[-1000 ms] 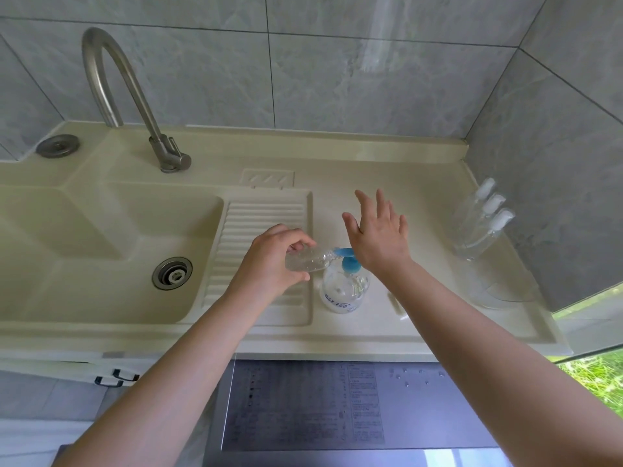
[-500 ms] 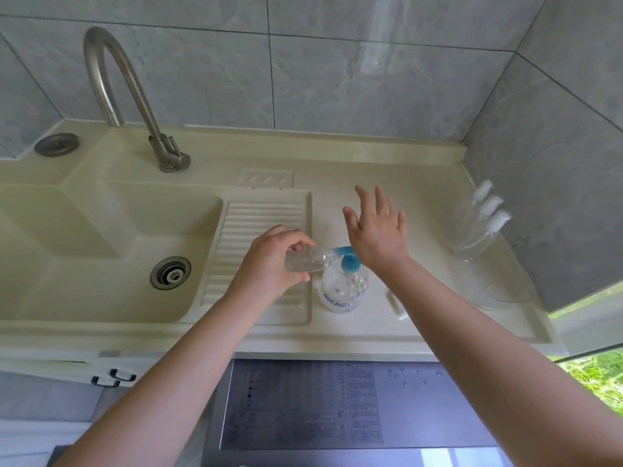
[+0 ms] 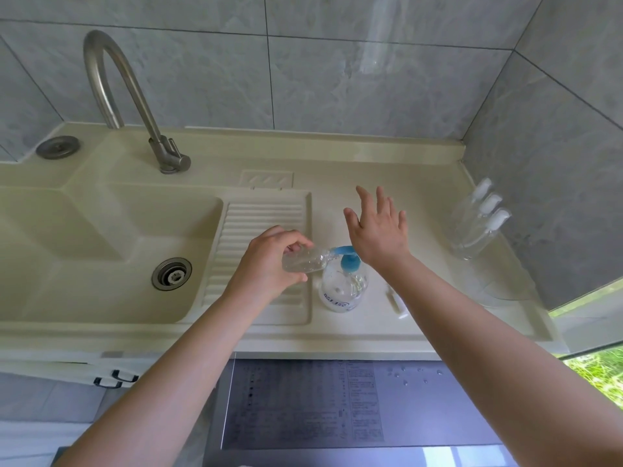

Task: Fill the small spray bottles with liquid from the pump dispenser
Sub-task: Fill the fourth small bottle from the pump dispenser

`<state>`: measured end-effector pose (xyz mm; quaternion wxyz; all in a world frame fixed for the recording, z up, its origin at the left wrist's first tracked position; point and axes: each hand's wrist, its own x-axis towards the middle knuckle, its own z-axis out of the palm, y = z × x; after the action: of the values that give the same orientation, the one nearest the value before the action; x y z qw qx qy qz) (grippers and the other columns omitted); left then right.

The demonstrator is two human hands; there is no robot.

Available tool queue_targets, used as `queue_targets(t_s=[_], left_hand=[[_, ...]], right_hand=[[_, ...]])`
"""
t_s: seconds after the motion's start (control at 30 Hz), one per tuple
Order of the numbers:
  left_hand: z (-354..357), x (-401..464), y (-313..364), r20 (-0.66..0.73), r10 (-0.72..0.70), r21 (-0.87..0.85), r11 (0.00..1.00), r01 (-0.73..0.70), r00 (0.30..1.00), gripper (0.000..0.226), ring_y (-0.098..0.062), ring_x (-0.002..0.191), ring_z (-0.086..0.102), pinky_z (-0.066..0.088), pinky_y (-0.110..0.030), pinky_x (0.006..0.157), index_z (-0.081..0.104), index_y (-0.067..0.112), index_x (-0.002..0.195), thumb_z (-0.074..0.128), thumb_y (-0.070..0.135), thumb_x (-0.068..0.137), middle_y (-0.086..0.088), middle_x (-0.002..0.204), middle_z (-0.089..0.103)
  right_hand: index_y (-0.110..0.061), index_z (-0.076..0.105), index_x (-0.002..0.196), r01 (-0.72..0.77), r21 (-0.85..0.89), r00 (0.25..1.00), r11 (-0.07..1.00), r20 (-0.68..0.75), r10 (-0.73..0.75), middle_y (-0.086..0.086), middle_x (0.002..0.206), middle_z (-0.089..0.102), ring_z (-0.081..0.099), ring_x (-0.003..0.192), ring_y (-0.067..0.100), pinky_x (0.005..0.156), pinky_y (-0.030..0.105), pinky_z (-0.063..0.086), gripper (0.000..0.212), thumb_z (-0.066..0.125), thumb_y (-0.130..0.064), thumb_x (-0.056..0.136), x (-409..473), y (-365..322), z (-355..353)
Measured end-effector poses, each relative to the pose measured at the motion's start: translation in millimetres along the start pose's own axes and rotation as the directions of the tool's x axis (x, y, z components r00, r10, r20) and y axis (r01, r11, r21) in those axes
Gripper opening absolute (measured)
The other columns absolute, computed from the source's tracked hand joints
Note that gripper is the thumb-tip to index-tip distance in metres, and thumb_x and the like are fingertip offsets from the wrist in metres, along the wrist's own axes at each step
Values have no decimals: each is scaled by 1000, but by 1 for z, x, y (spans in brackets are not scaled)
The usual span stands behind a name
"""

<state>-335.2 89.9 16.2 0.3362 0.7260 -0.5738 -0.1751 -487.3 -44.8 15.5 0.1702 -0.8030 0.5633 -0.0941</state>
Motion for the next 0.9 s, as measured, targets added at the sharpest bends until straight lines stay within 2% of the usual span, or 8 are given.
queue_targets(t_s=[0.17, 0.4, 0.6, 0.8, 0.9], left_hand=[[2, 0, 1, -6, 1, -7, 1000, -1, 1000, 53, -6, 85, 60, 36, 1, 74, 73, 28, 99, 92, 8, 54, 7, 93, 61], [2, 1, 2, -9, -5, -12, 1000, 5, 1000, 53, -6, 86, 60, 37, 1, 75, 73, 27, 100, 92, 7, 54, 7, 93, 61], [1, 3, 3, -7, 6, -19, 1000, -6, 1000, 54, -3, 85, 59, 35, 2, 74, 73, 26, 99, 92, 6, 53, 6, 93, 61], [2, 4, 0, -2, -1, -3, 1000, 1, 1000, 55, -2, 85, 58, 36, 1, 75, 72, 30, 100, 93, 9, 53, 9, 93, 60], [2, 3, 1, 0, 1, -7, 1000, -1, 1000, 55, -3, 86, 59, 37, 0, 76, 73, 30, 100, 93, 9, 54, 9, 94, 61]], right_hand=[[-32, 17, 157, -7, 27, 1000, 1000, 0, 7, 8, 167, 6, 7, 154, 30, 122, 49, 3, 51, 24, -40, 107, -3, -1, 10], [-29, 20, 157, 12, 125, 1000, 992, -26, -9, 10, 167, 9, 9, 153, 30, 122, 51, 3, 56, 32, -49, 105, 1, 0, 2], [-32, 19, 157, 33, -10, 998, 999, -60, -34, 6, 167, 12, 5, 154, 30, 123, 51, 0, 51, 27, -36, 107, -2, 3, 13], [-31, 17, 158, 27, 47, 997, 999, -76, -23, 6, 167, 11, 4, 154, 30, 122, 51, -1, 52, 25, -40, 107, -1, 1, 4], [-30, 17, 158, 60, -20, 993, 998, -103, -62, 6, 167, 11, 3, 154, 30, 122, 52, -1, 52, 26, -38, 107, 0, 1, 4]])
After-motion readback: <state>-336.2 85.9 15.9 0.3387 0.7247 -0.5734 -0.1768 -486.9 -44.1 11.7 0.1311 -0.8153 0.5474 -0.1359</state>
